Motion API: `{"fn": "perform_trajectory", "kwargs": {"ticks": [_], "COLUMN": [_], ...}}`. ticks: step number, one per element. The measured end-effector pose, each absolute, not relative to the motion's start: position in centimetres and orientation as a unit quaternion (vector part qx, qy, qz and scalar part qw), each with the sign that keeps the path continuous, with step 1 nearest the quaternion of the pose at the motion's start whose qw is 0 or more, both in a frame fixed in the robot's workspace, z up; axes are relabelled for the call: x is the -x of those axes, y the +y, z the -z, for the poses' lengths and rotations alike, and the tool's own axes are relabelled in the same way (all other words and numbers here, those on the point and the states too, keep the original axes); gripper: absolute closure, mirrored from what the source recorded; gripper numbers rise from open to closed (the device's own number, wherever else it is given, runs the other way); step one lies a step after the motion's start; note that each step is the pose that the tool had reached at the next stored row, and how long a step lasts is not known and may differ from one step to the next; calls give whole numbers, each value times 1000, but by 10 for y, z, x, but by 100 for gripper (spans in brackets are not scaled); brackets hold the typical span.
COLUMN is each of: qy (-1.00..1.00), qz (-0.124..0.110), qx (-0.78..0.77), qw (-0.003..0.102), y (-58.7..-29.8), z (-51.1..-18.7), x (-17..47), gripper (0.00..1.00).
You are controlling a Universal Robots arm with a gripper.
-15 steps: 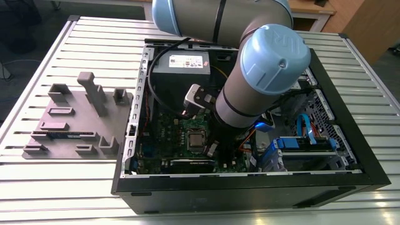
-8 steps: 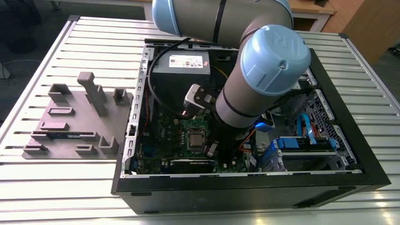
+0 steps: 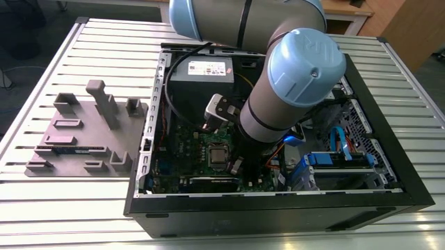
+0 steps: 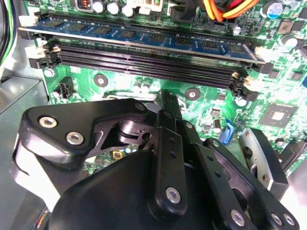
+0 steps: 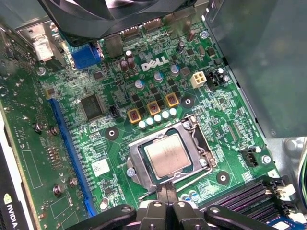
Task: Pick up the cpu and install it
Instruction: 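Install the first cpu locking lever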
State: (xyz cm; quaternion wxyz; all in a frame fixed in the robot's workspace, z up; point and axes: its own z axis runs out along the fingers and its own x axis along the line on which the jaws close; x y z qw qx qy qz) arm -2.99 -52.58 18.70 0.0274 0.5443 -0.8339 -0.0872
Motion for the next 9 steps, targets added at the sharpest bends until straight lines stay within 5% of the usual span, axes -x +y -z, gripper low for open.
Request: {"fn": "perform_trajectory", "kwargs": {"ticks": [9], "qy": [-834], "qz": [87], "qx": [-544], "qw": [27], "y": [-527], "z": [-187], "x": [31], "gripper": [89]}}
